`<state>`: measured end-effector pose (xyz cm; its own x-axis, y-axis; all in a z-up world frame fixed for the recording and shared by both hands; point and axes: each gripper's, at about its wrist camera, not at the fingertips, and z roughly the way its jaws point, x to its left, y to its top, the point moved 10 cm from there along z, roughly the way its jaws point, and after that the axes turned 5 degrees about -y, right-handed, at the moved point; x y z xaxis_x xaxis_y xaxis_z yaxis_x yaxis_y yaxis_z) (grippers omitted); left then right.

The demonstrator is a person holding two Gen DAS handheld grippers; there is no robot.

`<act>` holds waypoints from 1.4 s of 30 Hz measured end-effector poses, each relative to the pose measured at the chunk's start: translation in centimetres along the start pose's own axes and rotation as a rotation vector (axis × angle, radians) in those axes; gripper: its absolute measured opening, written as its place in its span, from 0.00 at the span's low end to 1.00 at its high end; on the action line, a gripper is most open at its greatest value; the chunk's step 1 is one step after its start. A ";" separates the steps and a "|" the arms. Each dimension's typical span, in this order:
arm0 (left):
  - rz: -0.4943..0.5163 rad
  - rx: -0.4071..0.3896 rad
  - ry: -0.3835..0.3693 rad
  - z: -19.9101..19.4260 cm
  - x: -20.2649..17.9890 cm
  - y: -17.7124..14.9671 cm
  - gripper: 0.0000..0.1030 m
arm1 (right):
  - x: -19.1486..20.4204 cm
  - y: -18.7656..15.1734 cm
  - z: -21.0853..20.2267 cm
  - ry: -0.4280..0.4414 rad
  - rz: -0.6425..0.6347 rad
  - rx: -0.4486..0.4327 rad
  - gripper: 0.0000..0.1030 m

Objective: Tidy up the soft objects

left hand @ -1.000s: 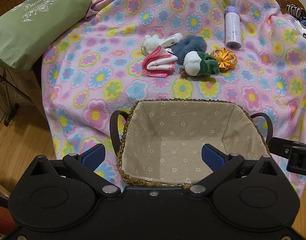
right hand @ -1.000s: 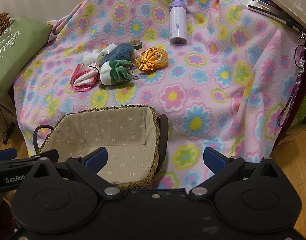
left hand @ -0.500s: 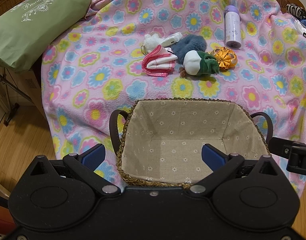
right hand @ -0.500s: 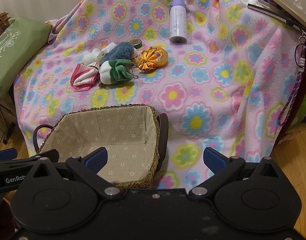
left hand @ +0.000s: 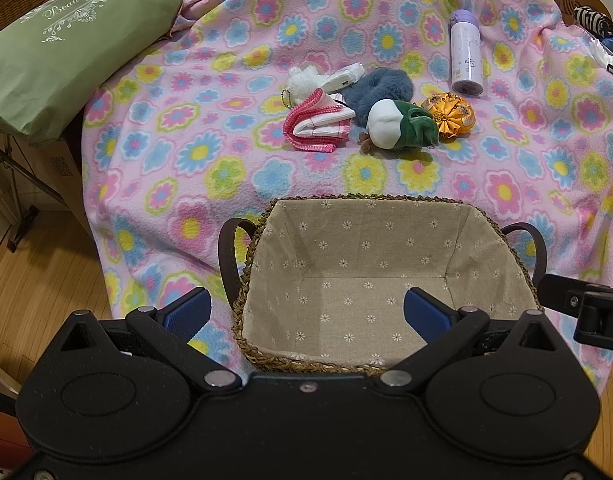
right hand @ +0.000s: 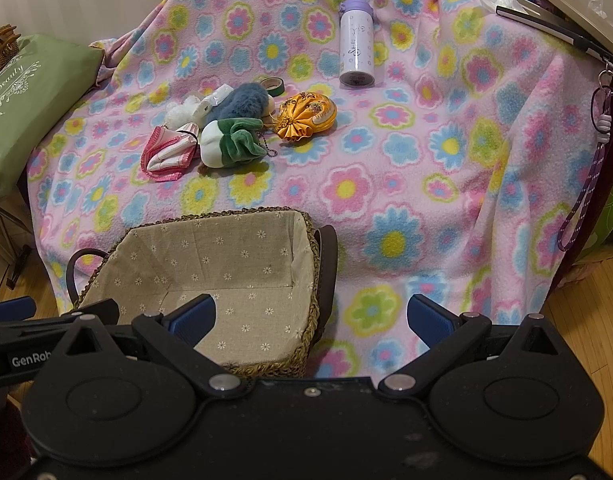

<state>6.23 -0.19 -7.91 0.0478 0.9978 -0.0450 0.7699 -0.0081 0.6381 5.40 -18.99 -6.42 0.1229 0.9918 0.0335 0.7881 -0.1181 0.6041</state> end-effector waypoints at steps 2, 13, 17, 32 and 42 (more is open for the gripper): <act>0.000 0.001 0.000 0.0 0.0 0.0 0.97 | 0.0 -0.1 0.0 0.001 0.001 0.003 1.00; 0.000 0.003 -0.001 0.1 0.0 -0.2 0.97 | 0.0 -0.1 0.0 0.003 0.003 0.007 1.00; 0.001 0.002 0.000 0.1 0.0 -0.2 0.97 | 0.0 -0.2 -0.1 0.004 0.004 0.009 1.00; 0.000 0.005 -0.012 0.2 -0.1 -0.8 0.97 | 0.0 -0.1 0.2 0.007 0.003 0.014 1.00; 0.016 -0.046 -0.033 0.5 -0.4 0.4 0.96 | 0.4 1.0 0.7 0.025 -0.022 -0.028 0.99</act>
<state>6.87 -0.65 -8.00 0.0815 0.9949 -0.0597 0.7389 -0.0201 0.6735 6.67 -18.79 -6.39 0.0903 0.9951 0.0394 0.7734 -0.0950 0.6268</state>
